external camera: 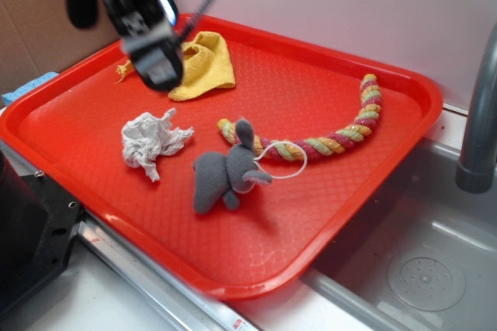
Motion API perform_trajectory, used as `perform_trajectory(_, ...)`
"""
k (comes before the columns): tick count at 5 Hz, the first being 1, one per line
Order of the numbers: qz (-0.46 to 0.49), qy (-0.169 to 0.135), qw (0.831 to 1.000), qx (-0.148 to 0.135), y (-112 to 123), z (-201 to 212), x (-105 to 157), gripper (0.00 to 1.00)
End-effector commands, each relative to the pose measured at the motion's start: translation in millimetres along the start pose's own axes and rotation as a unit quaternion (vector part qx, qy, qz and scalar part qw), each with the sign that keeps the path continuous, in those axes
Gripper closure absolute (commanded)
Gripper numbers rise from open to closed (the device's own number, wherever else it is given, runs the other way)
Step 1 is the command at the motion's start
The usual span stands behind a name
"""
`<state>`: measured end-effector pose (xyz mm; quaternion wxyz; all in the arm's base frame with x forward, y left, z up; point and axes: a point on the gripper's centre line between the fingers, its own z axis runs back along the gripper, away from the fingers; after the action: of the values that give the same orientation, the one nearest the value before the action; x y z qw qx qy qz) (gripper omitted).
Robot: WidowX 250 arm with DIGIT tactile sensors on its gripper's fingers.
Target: Grab the gray animal.
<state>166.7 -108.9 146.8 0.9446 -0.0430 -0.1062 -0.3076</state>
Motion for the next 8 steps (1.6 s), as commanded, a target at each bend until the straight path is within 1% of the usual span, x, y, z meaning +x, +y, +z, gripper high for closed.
perform_trajectory(1,-0.032,0.038,0.999,-0.011,-19.4,-57.8,-1.9,0.0)
perform_trajectory(2,-0.017,0.055,0.998,-0.007,-13.5,-80.1,-6.0,0.0)
perform_trajectory(3,-0.025,0.073,0.997,0.01,-11.2,-101.8,-13.3,0.0)
perform_trajectory(4,-0.014,0.087,0.996,0.014,-3.7,-112.8,-15.9,0.0)
perform_trajectory(5,-0.011,0.098,0.995,0.016,-2.8,-121.2,-17.0,0.0)
perform_trajectory(6,-0.01,0.102,0.995,0.021,-5.3,-123.7,-18.1,1.0)
perform_trajectory(7,0.012,0.113,0.993,0.006,-3.9,-111.9,-17.2,1.0)
perform_trajectory(8,0.126,0.143,0.982,0.017,7.8,-70.3,-16.4,1.0)
